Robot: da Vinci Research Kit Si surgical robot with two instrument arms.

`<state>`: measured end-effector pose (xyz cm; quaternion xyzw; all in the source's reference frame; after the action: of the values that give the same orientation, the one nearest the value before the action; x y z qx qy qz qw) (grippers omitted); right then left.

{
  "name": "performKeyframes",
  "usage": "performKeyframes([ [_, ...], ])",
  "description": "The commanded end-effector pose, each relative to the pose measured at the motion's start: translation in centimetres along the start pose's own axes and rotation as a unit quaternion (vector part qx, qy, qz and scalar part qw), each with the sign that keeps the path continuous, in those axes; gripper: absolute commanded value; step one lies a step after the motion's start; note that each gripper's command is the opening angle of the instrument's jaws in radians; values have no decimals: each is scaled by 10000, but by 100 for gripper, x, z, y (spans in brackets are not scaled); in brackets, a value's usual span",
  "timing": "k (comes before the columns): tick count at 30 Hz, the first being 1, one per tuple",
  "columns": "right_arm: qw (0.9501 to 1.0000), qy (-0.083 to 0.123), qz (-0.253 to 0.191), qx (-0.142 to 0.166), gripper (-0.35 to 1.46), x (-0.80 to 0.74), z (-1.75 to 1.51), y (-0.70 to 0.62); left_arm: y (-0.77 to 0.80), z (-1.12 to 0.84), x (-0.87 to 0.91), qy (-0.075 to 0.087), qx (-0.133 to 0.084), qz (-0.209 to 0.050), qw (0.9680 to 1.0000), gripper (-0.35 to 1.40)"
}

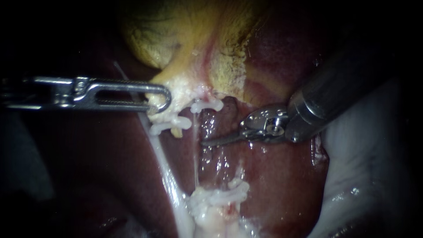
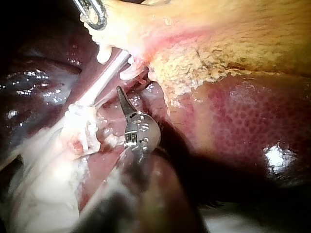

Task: Go back from the cut right tube

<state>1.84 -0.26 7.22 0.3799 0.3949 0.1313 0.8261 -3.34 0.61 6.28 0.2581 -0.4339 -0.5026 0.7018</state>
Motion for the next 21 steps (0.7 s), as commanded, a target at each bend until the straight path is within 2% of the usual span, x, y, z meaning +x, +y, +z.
performKeyframes([
  [1,10000,19,-5,-2,-35,0,0,0,0,0,0,1,2,1,10000,-35],
  [6,10000,62,-18,-4,-35,-1,0,-2,0,0,0,1,2,1,10000,-35],
  [7,9999,128,-25,-37,-15,-1,1,-2,0,0,0,1,2,1,10000,-35],
  [9,9994,317,-43,-94,59,-2,1,-2,1,0,1,1,3,2,10000,-35],
  [10,9987,490,-57,-139,89,-3,2,-2,1,0,1,1,3,2,10000,-35],
  [12,9977,635,-69,-206,111,-4,4,-4,1,-1,1,2,4,2,10000,-35],
  [14,9974,671,-73,-249,121,-6,5,-6,1,-1,1,2,4,3,10000,-35],
  [21,9973,674,-81,-285,128,-10,2,-10,1,-1,1,2,5,3,10000,-35],
])
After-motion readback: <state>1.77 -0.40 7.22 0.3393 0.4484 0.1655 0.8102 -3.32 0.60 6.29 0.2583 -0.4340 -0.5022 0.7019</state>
